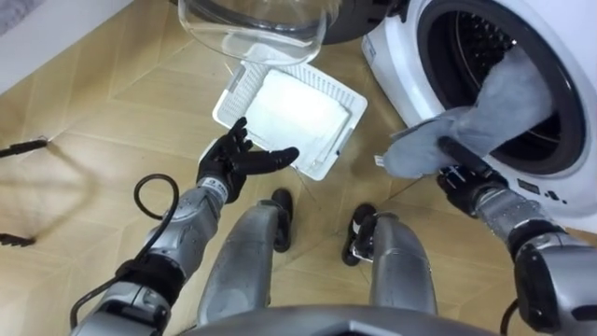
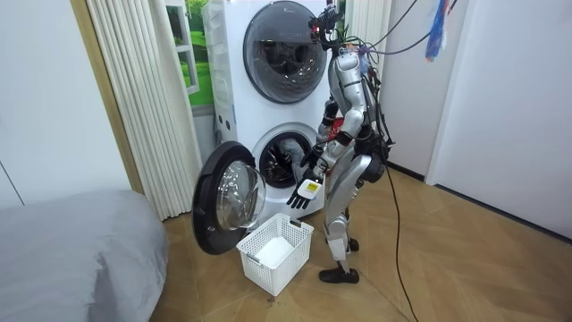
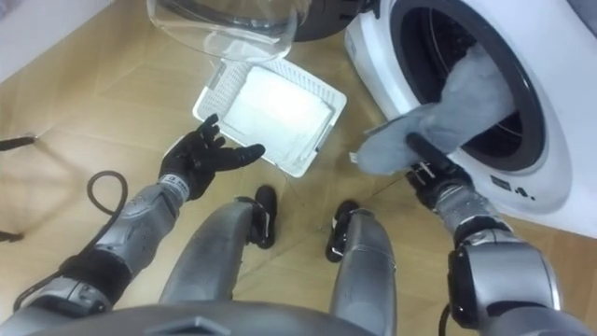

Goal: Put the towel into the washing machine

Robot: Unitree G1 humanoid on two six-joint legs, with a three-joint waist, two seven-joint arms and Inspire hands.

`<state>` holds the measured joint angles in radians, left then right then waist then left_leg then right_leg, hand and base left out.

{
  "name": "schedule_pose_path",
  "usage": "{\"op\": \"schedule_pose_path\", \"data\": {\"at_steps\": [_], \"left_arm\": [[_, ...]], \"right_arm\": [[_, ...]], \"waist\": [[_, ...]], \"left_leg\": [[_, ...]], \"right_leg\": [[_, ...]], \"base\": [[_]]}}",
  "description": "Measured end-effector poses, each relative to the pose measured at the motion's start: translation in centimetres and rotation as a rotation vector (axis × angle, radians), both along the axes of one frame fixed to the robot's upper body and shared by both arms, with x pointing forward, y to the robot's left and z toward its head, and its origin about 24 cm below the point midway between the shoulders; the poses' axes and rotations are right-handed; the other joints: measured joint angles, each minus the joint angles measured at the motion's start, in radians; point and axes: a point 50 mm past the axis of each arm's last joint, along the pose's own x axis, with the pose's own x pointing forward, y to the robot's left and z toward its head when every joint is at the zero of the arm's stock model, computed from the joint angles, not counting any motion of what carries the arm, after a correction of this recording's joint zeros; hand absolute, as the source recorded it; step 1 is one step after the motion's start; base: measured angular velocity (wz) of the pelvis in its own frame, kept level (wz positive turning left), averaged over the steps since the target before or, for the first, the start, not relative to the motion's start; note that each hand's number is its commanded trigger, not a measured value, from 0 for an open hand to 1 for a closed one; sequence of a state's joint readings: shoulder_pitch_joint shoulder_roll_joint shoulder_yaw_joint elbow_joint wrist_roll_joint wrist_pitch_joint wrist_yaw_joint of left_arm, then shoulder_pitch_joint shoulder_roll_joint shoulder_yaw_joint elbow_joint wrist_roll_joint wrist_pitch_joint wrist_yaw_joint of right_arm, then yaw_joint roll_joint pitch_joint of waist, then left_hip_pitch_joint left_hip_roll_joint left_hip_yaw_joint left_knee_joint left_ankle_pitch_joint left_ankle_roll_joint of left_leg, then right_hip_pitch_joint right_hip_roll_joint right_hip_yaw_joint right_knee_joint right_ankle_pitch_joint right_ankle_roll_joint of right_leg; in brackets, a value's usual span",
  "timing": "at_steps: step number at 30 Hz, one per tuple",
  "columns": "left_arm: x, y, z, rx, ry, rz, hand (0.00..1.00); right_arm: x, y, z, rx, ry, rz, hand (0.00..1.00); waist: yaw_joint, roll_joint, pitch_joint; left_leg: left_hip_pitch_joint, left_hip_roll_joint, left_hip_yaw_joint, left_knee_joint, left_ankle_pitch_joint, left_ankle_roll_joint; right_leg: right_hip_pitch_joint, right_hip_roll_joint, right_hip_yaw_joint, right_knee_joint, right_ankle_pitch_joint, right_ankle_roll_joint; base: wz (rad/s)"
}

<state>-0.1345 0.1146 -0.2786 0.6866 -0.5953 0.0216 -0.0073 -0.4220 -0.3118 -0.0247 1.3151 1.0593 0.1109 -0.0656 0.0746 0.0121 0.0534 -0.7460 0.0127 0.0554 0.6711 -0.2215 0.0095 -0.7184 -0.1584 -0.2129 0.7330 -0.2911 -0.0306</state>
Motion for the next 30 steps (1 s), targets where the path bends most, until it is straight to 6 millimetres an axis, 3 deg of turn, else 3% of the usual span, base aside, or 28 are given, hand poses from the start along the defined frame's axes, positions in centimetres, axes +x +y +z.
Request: {"op": "schedule_pose_path", "data": {"at_steps": [9,14,16,21,26,30], "left_arm": [[0.1,0.0,0.0,0.04,0.015,0.001,0.0],[0.6,0.6,0.7,0.077,-0.01,0.02,0.0],[0.9,0.9,1.2,0.089,-0.032,0.021,0.0],[0.7,2.6,1.5,0.135,-0.045,0.048,0.0],[0.8,3.3,2.1,0.159,-0.076,0.082,0.0],[1.3,3.6,2.7,0.169,-0.117,0.101,0.0]], "right_arm": [[0.7,-0.7,0.8,0.04,0.004,-0.153,1.0],[0.8,-0.7,0.9,0.098,0.008,-0.217,1.0],[1.0,-0.9,1.2,0.117,-0.001,-0.252,0.0],[3.4,-1.6,3.5,0.227,-0.082,-0.397,0.0],[4.5,-1.9,4.9,0.306,-0.103,-0.495,0.0],[6.0,-1.9,6.5,0.393,-0.156,-0.556,0.0]], "waist": [[-0.015,-0.016,-0.0018],[-0.018,-0.043,-0.0052],[-0.025,-0.044,-0.0052],[-0.058,-0.059,-0.0043],[-0.079,-0.077,-0.0063],[-0.1,-0.078,-0.0063]], "left_leg": [[-0.017,-0.012,0.002,0.01,0.004,0.006],[-0.032,-0.008,0.004,0.021,0.005,0.007],[-0.037,-0.008,0.003,0.023,0.007,0.011],[-0.039,-0.009,0.03,0.023,0.007,0.018],[-0.047,-0.007,0.043,0.024,0.009,0.023],[-0.047,-0.01,0.051,0.024,0.009,0.031]], "right_leg": [[-0.024,-0.014,0.003,0.029,-0.002,0.002],[-0.036,-0.012,0.004,0.033,-0.001,0.001],[-0.037,-0.014,0.0,0.033,0.0,0.002],[-0.054,-0.024,0.016,0.05,0.001,0.005],[-0.067,-0.027,0.021,0.05,0.003,0.008],[-0.067,-0.031,0.023,0.05,0.007,0.013]], "base": [[0.02],[-0.01],[0.09],[-0.06],[-0.02],[-0.02]]}}
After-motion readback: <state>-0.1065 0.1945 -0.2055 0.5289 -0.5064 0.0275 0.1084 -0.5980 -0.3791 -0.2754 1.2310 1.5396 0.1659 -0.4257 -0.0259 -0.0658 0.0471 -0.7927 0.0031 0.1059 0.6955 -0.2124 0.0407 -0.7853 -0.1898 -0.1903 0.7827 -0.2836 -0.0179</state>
